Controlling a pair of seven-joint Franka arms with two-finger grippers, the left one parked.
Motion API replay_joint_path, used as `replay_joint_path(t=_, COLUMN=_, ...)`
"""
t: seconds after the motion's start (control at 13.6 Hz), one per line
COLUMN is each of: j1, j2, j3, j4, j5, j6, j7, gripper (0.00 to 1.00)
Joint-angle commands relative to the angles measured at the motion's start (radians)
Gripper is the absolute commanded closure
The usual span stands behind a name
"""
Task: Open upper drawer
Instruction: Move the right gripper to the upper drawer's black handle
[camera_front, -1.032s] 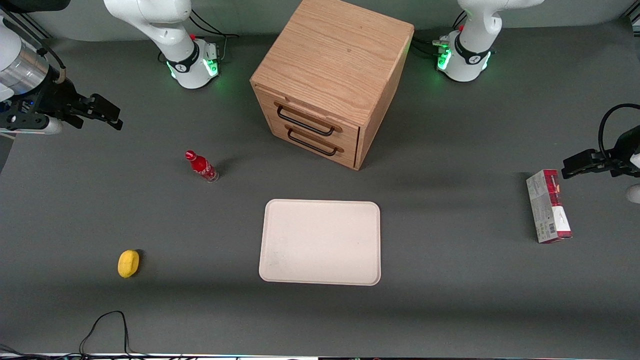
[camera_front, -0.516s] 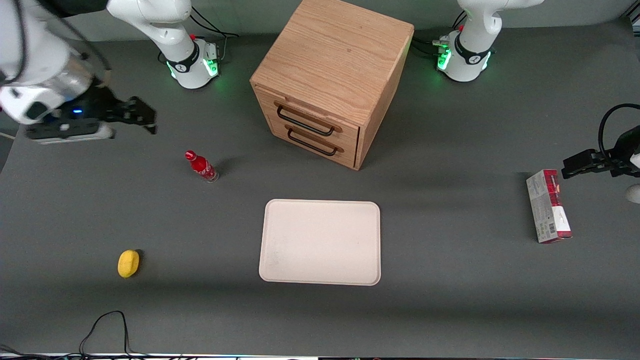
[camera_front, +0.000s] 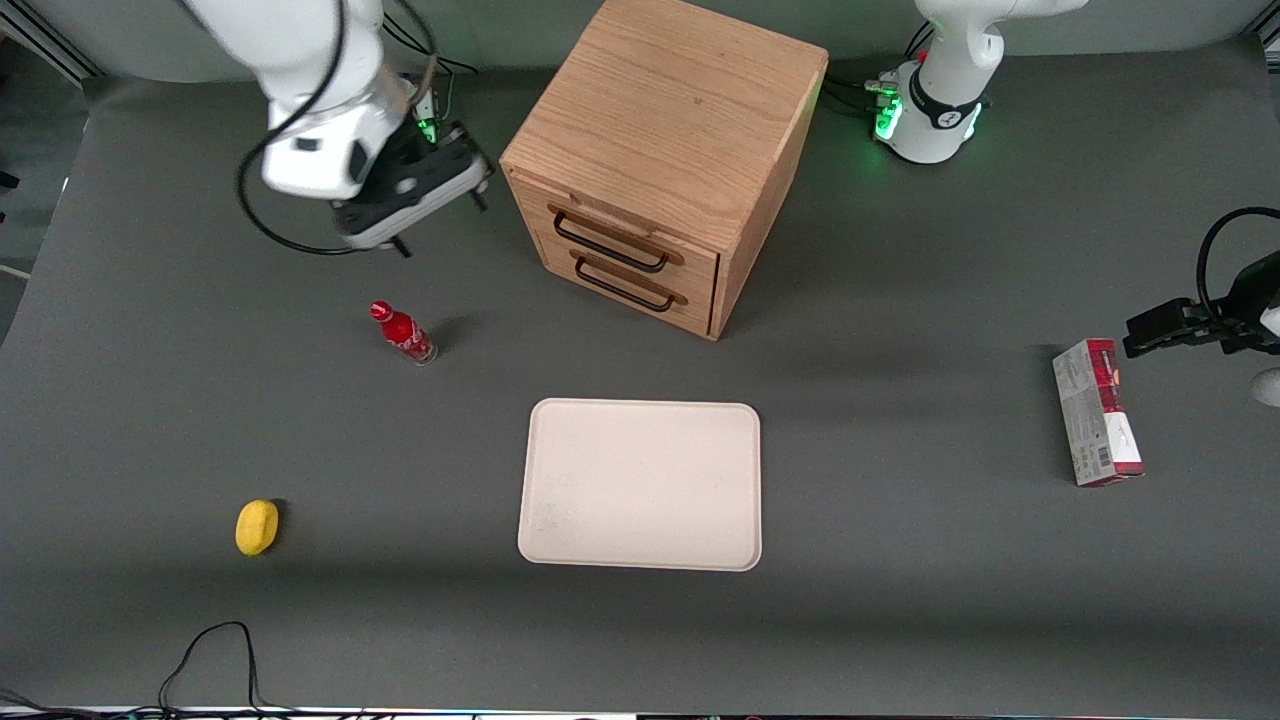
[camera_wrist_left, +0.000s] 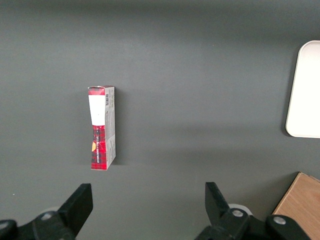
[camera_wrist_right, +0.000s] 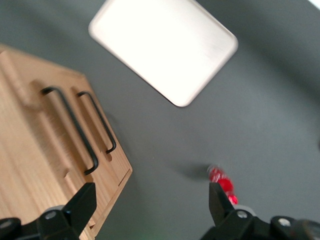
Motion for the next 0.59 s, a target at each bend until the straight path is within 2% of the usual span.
replay_joint_path(t=0.0, j1=0.000, j2=0.131, j3=0.133, j4=0.073, j5=-0.044, j6=-0.021, j7=-0.074, gripper=0.00)
replay_joint_path(t=0.22, j1=-0.003, j2=0.253, j3=0.195, j4=0.075, j5=-0.020, j6=-0.020, j7=-0.099, gripper=0.00)
replay_joint_path(t=0.52, j1=0.006, j2=0.366, j3=0.201, j4=0.071, j5=-0.002, j6=-0.009, j7=-0.160, gripper=0.00)
